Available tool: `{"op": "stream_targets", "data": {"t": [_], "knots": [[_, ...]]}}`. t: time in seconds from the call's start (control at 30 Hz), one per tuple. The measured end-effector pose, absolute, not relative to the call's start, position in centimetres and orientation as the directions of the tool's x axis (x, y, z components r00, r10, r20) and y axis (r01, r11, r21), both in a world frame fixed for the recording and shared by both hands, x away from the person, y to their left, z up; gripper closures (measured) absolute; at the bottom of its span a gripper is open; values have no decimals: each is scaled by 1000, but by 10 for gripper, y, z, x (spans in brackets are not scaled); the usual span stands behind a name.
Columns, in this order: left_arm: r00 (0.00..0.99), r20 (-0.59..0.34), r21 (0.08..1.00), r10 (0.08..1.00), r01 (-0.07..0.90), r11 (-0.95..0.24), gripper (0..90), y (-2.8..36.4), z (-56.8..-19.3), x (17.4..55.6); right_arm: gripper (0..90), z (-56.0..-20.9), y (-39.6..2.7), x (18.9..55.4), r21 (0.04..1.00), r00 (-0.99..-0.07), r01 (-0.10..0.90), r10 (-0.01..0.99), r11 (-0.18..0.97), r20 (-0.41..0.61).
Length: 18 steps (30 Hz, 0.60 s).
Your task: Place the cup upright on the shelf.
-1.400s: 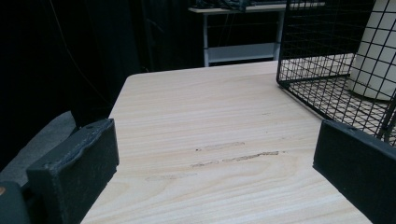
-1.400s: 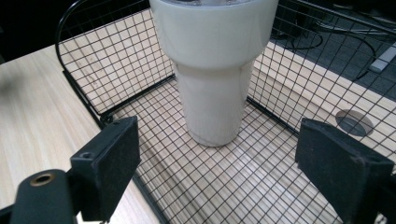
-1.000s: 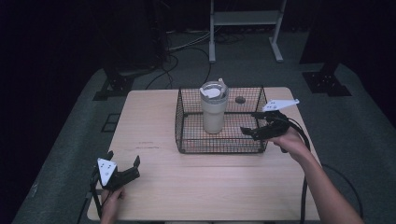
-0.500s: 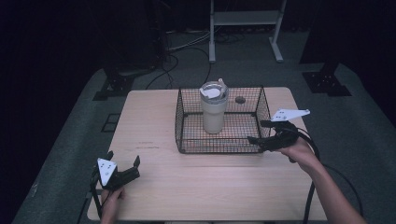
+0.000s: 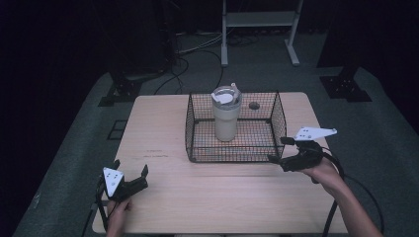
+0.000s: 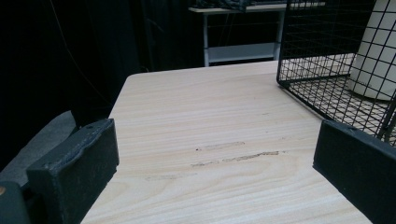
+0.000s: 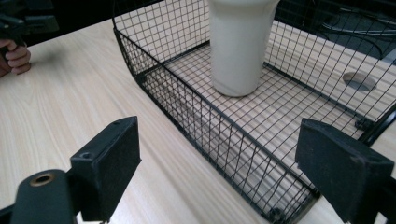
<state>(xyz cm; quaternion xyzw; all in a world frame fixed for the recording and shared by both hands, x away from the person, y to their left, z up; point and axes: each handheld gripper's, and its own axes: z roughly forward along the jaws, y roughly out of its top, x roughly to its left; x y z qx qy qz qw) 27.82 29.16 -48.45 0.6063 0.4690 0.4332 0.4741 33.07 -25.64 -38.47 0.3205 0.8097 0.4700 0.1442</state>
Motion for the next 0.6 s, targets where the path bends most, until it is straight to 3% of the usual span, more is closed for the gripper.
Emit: {"op": "stream_targets", "data": {"t": [0.6], "knots": [[182, 81, 981, 980, 159, -111, 0, 291, -484, 278, 132, -420, -264, 300, 853, -742, 382, 668, 356, 53]]}}
